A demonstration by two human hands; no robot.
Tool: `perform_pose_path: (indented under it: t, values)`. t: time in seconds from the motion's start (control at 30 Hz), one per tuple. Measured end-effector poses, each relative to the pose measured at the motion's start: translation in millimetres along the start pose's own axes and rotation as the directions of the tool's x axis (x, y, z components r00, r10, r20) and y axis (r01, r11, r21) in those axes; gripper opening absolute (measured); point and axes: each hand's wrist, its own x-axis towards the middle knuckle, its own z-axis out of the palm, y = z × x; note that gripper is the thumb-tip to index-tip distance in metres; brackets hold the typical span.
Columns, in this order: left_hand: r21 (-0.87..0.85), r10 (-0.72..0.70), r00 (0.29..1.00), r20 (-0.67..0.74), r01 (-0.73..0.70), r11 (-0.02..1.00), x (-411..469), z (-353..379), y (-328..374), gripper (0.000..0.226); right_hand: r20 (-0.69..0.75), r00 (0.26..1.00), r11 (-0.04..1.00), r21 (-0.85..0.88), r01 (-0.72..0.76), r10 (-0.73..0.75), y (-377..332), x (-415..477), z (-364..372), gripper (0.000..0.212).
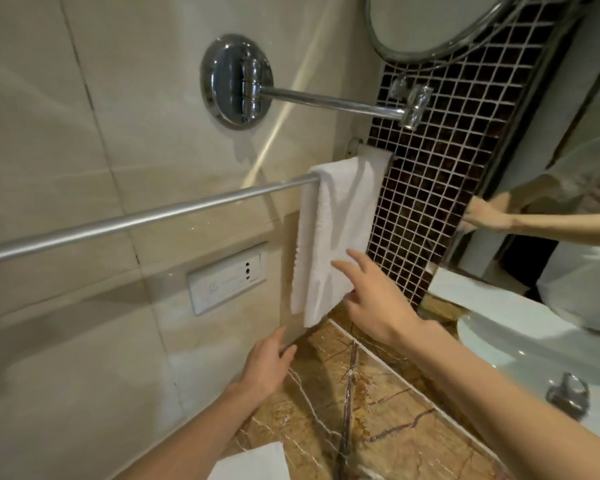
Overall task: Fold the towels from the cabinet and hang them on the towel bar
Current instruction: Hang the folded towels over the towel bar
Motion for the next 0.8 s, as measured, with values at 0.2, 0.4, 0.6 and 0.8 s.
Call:
perform_pose_path:
  t: [0.2,0.4,0.6,0.8]
  values:
    - [0.031,-0.078,0.997,-0.012,0.079,0.996,-66.9,-18.4,-8.1,0.043,0.263,0.965,1.0,0.015,-0.014,0.01,-8.4,-63.7,47.6,0.065]
    - [0.043,-0.092,0.995,-0.025,0.093,0.995,-139.1,-25.6,-15.6,0.039,0.347,0.938,0.997,0.064,-0.03,0.006,-37.4,-121.7,85.3,0.062]
    - [0.07,-0.127,0.992,0.004,0.126,0.989,-221.7,-27.6,-27.5,0.041,0.415,0.909,0.993,0.088,-0.079,0.036,-65.3,-182.8,110.1,0.061]
    - [0.08,-0.169,0.985,0.045,0.165,0.983,-308.1,-19.5,-47.9,0.038,0.508,0.852,0.973,0.107,-0.206,0.124,-90.0,-265.0,131.7,0.057]
